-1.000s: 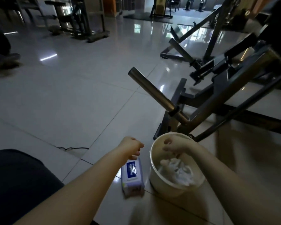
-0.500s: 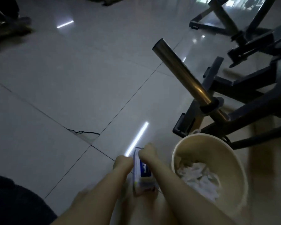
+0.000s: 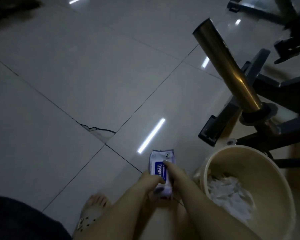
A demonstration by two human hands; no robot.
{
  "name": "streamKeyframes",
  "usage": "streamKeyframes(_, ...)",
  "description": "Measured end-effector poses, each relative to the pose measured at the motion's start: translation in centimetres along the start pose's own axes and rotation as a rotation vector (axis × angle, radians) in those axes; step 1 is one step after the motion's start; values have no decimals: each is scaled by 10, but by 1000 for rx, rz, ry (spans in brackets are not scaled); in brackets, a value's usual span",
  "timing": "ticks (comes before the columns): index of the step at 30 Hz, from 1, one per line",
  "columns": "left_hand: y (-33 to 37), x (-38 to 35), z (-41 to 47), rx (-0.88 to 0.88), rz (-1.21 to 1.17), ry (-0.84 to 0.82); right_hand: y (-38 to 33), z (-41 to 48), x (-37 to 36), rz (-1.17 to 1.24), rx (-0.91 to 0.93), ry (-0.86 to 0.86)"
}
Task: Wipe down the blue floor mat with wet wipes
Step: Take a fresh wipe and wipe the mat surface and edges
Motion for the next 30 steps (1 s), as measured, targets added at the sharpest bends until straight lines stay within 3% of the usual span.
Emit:
streamKeyframes(4,28,28,-21,-145,-51,151,-48,-62,-30,50,140,-151)
streamKeyframes(10,104,92,-88,-428,246,560,-137,-164,-66,49,446,-280)
streamKeyframes(18,203,188,-272,-876,482,1122,-239,-355,-140,274,787,-585)
streamKeyframes(26,215,295,-427,-1001,483,1353,-280,-507,-235,288,1000,-722)
streamKeyframes(30,185,378,-490,-1055,197,1386,-275,-553,-304,281,963,-864)
Point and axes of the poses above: each hand's wrist, its own z-axis towards the middle knuckle, its own x-axis out of the back of the hand, y = z × x, the point moved 10 cm from there along z, towards the middle knuckle, and after that the axes turned 1 degree about z, right-handed, at the moved point
